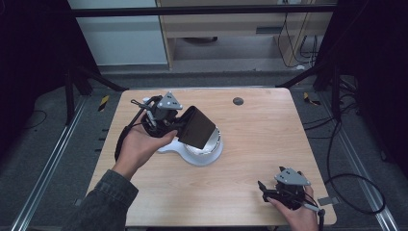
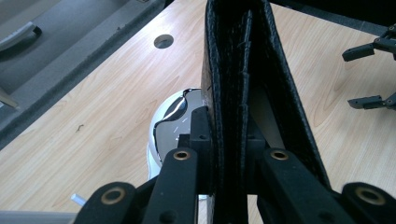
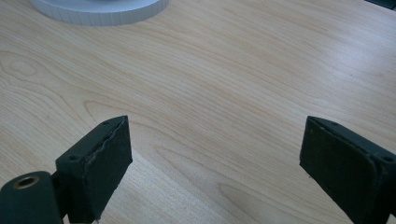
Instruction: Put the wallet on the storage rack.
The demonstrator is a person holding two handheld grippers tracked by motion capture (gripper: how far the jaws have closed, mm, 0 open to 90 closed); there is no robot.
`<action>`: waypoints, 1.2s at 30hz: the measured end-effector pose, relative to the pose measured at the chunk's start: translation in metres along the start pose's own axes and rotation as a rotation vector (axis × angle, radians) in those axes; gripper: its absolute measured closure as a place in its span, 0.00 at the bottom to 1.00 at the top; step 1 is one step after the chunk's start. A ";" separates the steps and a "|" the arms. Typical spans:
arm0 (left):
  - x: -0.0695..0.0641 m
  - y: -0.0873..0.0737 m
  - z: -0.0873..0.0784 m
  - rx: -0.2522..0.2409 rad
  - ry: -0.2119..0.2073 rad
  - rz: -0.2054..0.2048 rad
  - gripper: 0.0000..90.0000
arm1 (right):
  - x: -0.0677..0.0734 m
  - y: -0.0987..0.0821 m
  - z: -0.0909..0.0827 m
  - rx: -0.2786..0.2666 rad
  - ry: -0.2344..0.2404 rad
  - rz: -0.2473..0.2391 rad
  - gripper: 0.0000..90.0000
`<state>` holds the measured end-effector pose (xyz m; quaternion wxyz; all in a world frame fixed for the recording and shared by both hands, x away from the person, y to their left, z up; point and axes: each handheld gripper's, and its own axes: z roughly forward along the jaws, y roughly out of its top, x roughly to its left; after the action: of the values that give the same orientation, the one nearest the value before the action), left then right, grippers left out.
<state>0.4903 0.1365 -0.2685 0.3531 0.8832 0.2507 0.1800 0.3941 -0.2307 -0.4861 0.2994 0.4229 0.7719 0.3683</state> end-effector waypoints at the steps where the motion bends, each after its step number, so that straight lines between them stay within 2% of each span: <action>1: 0.000 0.000 0.001 0.000 0.001 0.001 0.90 | 0.000 0.000 0.000 -0.002 0.000 0.000 0.10; 24: 0.006 -0.012 0.021 0.020 0.017 -0.019 0.90 | -0.002 -0.001 -0.001 0.002 -0.003 0.008 0.10; 36: 0.005 -0.016 0.033 0.028 0.011 -0.024 0.89 | -0.002 -0.001 -0.002 0.002 0.001 0.011 0.10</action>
<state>0.5059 0.1319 -0.3019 0.3417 0.8840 0.2655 0.1770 0.3928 -0.2335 -0.4860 0.2966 0.4273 0.7700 0.3695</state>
